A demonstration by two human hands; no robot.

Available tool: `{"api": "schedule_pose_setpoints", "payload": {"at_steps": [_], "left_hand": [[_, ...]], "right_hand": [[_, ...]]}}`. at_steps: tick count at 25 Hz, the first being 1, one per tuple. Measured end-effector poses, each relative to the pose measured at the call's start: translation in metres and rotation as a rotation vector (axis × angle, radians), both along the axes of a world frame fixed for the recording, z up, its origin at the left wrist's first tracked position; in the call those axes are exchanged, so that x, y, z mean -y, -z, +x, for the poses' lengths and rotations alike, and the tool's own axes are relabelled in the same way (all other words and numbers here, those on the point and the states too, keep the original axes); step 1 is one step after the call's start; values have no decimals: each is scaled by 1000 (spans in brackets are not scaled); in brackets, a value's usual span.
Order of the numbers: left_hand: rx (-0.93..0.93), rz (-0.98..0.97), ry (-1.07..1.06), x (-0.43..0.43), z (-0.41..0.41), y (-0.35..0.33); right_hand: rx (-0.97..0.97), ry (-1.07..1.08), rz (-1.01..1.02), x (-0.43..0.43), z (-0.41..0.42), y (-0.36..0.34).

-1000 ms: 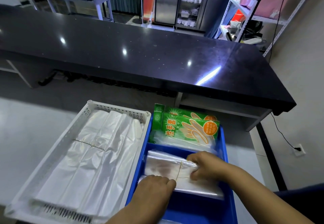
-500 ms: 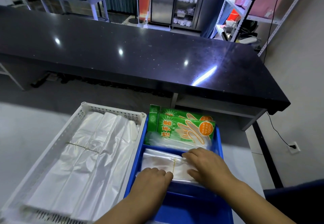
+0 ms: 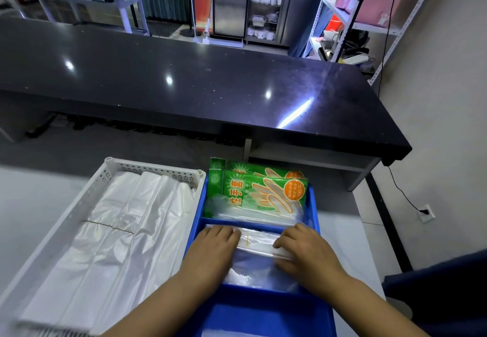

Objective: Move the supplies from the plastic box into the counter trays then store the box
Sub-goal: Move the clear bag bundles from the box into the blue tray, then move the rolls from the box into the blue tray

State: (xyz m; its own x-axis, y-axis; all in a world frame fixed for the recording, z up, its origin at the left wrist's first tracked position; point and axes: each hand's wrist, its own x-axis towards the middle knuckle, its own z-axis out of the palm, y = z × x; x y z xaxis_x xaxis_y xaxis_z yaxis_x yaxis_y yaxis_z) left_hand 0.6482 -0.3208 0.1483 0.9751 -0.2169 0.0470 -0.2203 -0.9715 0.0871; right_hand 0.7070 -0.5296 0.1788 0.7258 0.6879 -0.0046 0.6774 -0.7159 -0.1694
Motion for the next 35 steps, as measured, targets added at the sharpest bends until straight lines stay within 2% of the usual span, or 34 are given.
{"api": "schedule_pose_setpoints", "payload": {"at_steps": [3,6,8,10,13,16,18,22,25,30,35], "left_hand": [[21,-5,-19,-1,-5,-14],[-6,18,-9,-7,-13,-28],[-93,99,-1,-9,-14,-34],[-220,204,7,-8,-12,-36],[-275,347,-15,-8,-2,-27],[-299,404,-20,-6,-7,-30],[-229,341,-82,-8,-22,-34],[-46,98,-366,-22,-75,-46],[-34,-75,-628,-37,-122,-58],[79,-140,-897,-74,-225,-73],[160,-236,-1078,-111,-331,-71]], "right_hand": [[93,5,-79,0,-6,-2],[89,49,16,5,-8,-5],[38,40,56,7,-10,-5],[-6,5,-7,8,-12,-3],[-32,-49,-161,9,-10,-1],[-7,-80,-169,9,-6,-1],[37,-133,-144,7,-5,-4],[36,-255,-89,-14,-10,-11],[57,-370,-69,-44,-22,-18],[53,-568,-29,-104,-67,-34],[62,-667,-17,-161,-132,-41]]}}
